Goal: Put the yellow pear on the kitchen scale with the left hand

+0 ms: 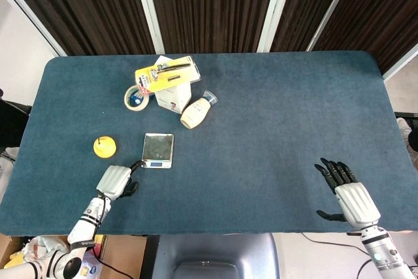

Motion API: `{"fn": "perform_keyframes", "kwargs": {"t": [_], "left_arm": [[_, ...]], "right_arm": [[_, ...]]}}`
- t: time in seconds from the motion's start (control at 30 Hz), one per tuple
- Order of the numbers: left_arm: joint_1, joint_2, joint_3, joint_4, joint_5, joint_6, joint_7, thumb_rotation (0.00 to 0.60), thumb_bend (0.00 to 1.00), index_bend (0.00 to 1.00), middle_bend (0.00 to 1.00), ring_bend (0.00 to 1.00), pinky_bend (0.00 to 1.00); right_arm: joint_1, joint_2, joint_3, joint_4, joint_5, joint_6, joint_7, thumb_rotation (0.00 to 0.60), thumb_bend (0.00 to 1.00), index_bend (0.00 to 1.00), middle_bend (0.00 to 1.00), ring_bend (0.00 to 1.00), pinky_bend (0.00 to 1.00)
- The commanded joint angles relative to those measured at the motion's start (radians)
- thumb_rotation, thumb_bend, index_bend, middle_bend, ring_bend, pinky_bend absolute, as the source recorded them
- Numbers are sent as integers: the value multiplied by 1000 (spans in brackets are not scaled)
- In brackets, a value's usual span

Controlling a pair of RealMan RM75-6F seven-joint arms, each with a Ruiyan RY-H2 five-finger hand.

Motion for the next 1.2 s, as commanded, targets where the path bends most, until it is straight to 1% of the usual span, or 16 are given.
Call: {"fn": "perform_keyframes", "kwargs": {"t": [0.03, 0.23, 0.43, 0.73, 0.87, 0.93, 1.0, 1.07, 1.2], "left_arm": [[0, 1, 2, 1, 0, -1, -2, 600, 462, 235, 1000, 1000, 1000], [-3, -3, 6, 13, -5, -6, -5, 600, 460, 236, 1000, 1000, 1000], [-6, -5, 9, 16, -4, -12, -17, 600, 461, 260, 1000, 1000, 1000], [-5, -9, 12, 10, 31, 28, -23, 600, 461, 273, 1000, 1000, 1000], [1, -6, 18, 4, 27, 31, -22, 600, 463, 274, 1000, 1000, 1000], [7, -6, 15, -2, 40, 57, -28, 600, 461, 257, 1000, 1000, 1000], [12, -9, 3, -4, 63, 100, -47, 600, 461, 218, 1000, 1000, 1000], [14, -7, -13, -9, 87, 146, -68, 600, 463, 155, 1000, 1000, 1000], [22, 32, -34, -57, 109, 202, -75, 600, 465, 125, 1000, 1000, 1000]], "right_arm": [[0, 0, 0, 0, 0, 0, 0, 600, 161, 0, 0, 0, 0], [1, 0, -1, 0, -1, -1, 0, 600, 161, 0, 0, 0, 0], [1, 0, -1, 1, 0, 0, 1, 600, 162, 0, 0, 0, 0], [1, 1, -2, 0, -3, 2, 3, 600, 162, 0, 0, 0, 0], [0, 2, -4, -1, -5, 4, 5, 600, 161, 0, 0, 0, 0], [0, 3, -4, -1, -7, 6, 7, 600, 161, 0, 0, 0, 0], [-1, 3, -4, -1, -7, 7, 8, 600, 161, 0, 0, 0, 0], [0, 4, -5, -1, -8, 6, 10, 600, 161, 0, 0, 0, 0], [-2, 7, -6, -2, -13, 12, 14, 600, 161, 0, 0, 0, 0]]}}
